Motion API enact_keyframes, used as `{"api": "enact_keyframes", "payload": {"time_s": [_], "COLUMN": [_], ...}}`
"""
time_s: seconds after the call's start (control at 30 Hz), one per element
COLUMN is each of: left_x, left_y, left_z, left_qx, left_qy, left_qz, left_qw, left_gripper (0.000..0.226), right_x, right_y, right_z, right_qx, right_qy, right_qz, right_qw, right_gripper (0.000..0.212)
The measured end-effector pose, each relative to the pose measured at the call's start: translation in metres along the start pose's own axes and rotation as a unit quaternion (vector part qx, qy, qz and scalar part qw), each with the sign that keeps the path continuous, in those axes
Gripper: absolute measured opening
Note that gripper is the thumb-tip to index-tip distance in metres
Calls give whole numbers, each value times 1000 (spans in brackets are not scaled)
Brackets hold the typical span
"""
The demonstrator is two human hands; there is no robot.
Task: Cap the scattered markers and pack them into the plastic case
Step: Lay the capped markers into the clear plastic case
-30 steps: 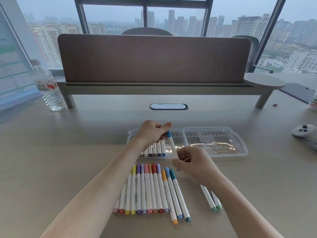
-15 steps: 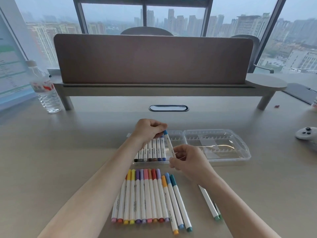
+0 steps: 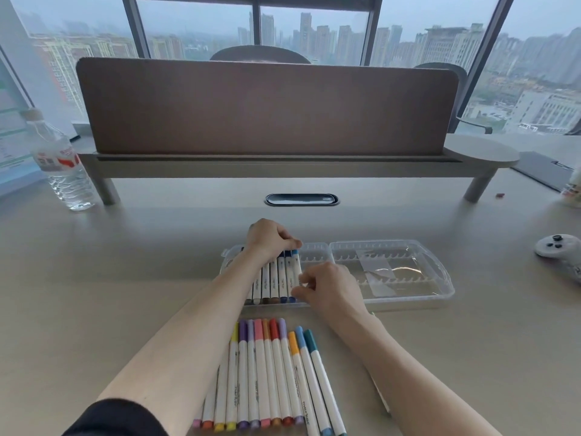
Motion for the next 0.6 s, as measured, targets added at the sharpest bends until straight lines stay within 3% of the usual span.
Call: {"api": "enact_keyframes", "payload": {"time_s": [0.17, 0.37, 0.6], "left_x": [-1, 0, 3], "left_y": [-1, 0, -14], "left_z": [4, -3, -35], "left_qx": [7, 13, 42], "left_qy": [-13, 32, 95], "left_qz": [26, 33, 48], "left_qw": [1000, 999, 993], "left_gripper": [26, 19, 14], "right_x": [3, 2, 20], "right_y": [4, 0, -17], "right_z": [6, 5, -25], "right_qx": [-23, -32, 32], "right_qy": [-20, -44, -64], "right_qz": [-23, -5, 78], "right_qw": [999, 999, 994], "right_gripper": [13, 21, 5]}}
Point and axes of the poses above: each hand's wrist, its own z-axis towards the middle knuckle, its own y-axis out of the palm, x = y × z, the point moved 6 cm from there along z, towards the middle knuckle, and after that the axes turned 1 degree about y, right-handed, at the moved point
